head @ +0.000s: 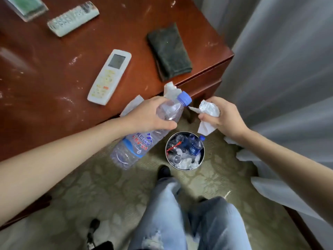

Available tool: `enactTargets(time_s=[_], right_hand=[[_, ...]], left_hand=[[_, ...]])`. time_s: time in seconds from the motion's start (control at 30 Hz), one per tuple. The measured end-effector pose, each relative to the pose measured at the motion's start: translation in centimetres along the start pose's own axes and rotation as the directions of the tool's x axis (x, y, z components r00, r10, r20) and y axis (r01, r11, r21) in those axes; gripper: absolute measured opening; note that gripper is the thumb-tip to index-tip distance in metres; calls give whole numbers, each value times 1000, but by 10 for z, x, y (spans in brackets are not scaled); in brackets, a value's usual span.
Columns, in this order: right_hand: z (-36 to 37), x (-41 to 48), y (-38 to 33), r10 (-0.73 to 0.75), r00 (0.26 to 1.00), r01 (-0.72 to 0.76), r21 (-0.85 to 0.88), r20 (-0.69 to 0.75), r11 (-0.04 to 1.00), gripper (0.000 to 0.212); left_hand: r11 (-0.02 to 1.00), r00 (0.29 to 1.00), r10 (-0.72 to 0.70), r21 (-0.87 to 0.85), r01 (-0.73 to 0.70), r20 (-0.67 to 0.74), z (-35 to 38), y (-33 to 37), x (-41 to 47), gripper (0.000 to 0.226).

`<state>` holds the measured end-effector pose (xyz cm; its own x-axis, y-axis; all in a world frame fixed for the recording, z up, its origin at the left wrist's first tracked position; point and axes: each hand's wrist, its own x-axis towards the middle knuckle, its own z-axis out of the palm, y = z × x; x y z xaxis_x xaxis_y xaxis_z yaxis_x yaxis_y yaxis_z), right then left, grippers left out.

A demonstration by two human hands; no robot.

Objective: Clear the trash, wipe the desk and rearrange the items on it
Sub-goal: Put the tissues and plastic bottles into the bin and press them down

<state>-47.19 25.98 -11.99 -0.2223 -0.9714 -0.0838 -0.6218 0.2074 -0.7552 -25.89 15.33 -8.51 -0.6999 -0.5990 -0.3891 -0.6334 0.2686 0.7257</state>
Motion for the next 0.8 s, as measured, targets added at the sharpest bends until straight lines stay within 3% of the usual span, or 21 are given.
enactTargets(time_s=[0.23, 0.33, 0.47, 0.57, 0.67, 0.73, 0.8], right_hand=[[49, -9, 144, 3, 996, -3, 6, 91, 1000, 25], [80, -4, 203, -37, 995, 33, 43, 97, 999, 23], [140, 6, 266, -55, 989, 37, 133, 134, 990, 20], [185, 15, 293, -113, 972, 60, 248, 206, 967, 15], [230, 22, 305, -203, 938, 101, 337, 282, 936, 16], [256, 24, 311, -298, 904, 219, 267, 307, 939, 25], [280, 24, 318, -334, 844, 329, 87, 419, 940, 44]], left_hand=[[986, 999, 23, 162, -28, 32, 122, -76, 81, 66], [985, 998, 52, 162, -57, 31, 166, -120, 120, 75], [995, 999, 37, 99, -33, -35, 215, -174, 161, 66], [1000, 996, 29, -4, -30, -86, 232, -204, 172, 77], [1000, 992, -13, 15, 15, -127, 235, -233, 165, 82], [997, 983, -67, 23, 72, -173, 230, -244, 153, 75], [994, 971, -111, -20, 110, -211, 225, -252, 140, 64]])
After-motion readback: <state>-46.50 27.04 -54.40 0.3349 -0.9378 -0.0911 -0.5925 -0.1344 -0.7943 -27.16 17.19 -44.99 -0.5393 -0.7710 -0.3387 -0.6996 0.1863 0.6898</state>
